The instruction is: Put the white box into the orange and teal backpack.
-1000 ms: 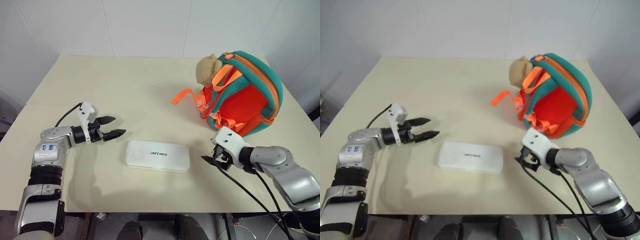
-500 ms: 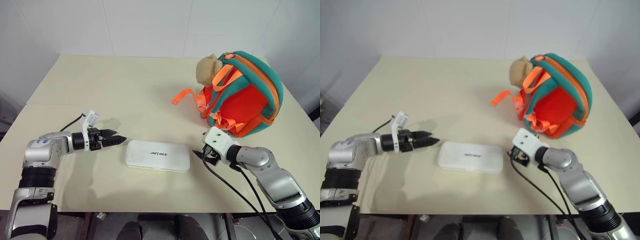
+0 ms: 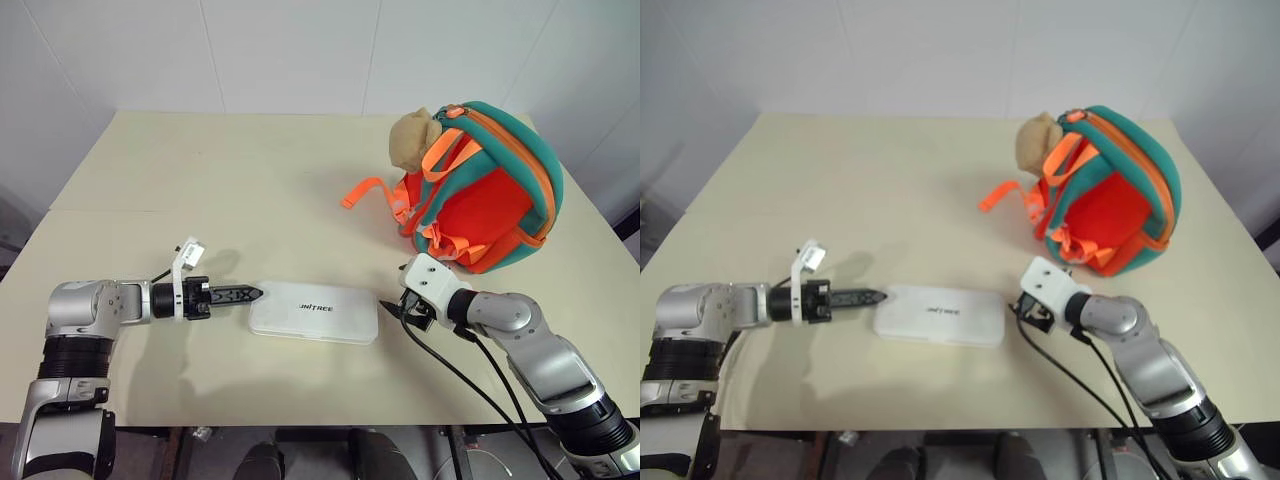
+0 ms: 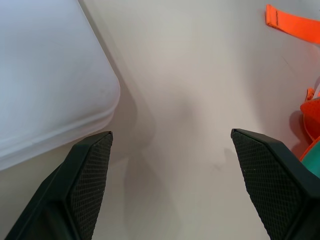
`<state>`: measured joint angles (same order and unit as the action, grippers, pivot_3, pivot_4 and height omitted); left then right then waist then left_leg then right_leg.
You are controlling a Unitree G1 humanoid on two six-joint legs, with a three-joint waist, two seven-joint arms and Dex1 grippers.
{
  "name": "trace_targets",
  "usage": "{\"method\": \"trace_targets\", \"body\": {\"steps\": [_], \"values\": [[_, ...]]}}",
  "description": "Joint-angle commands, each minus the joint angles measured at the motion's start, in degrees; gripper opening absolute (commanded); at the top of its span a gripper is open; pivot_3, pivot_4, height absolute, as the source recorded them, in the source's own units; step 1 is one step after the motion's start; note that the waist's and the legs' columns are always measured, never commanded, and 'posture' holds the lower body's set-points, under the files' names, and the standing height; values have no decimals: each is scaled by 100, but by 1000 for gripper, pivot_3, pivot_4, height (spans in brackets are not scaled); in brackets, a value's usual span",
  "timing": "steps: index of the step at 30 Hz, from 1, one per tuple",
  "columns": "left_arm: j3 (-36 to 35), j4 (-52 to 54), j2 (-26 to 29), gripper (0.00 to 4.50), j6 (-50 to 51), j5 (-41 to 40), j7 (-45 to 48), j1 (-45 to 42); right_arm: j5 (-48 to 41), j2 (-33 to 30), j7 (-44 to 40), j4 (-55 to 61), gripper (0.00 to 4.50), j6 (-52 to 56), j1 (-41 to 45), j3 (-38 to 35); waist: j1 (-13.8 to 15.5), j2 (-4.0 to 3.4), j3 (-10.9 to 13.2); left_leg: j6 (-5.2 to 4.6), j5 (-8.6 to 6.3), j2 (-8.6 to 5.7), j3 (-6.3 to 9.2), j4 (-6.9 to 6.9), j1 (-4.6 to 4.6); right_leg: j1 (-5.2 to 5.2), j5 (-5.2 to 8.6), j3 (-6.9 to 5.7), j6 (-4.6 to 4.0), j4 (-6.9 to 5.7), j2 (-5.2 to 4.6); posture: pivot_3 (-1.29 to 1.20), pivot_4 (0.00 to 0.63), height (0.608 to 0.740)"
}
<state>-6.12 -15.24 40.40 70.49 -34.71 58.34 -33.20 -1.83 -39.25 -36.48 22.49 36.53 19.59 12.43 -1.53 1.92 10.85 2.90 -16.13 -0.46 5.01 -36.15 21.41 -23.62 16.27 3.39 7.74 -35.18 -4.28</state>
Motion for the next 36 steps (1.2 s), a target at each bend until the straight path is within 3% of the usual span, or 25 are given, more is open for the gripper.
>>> {"method": "trace_targets", "body": {"steps": [1,12,20,36], "values": [[-126,43,-84,4483,92,-323,175,1,38,76,-13,134,4500,-80,40,-1,1,0,0,0,0,0,0,-1,0,0,0,0,0,0,0,0,150,740],[-238,53,-283,4483,-289,-422,226,101,81,119,-33,137,4500,-62,44,-18,1,0,0,1,0,-1,0,2,1,0,0,0,0,5,-3,0,150,740],[-83,-62,-402,4483,221,-523,181,103,104,146,-43,85,4500,-86,72,10,2,0,0,1,0,-2,0,1,1,1,0,0,0,6,-3,0,150,740],[393,241,86,4483,791,-424,151,328,144,168,-47,64,4500,-137,29,-13,-9,-1,0,1,0,-2,-1,5,-4,2,0,2,0,7,-4,0,150,740]]}}
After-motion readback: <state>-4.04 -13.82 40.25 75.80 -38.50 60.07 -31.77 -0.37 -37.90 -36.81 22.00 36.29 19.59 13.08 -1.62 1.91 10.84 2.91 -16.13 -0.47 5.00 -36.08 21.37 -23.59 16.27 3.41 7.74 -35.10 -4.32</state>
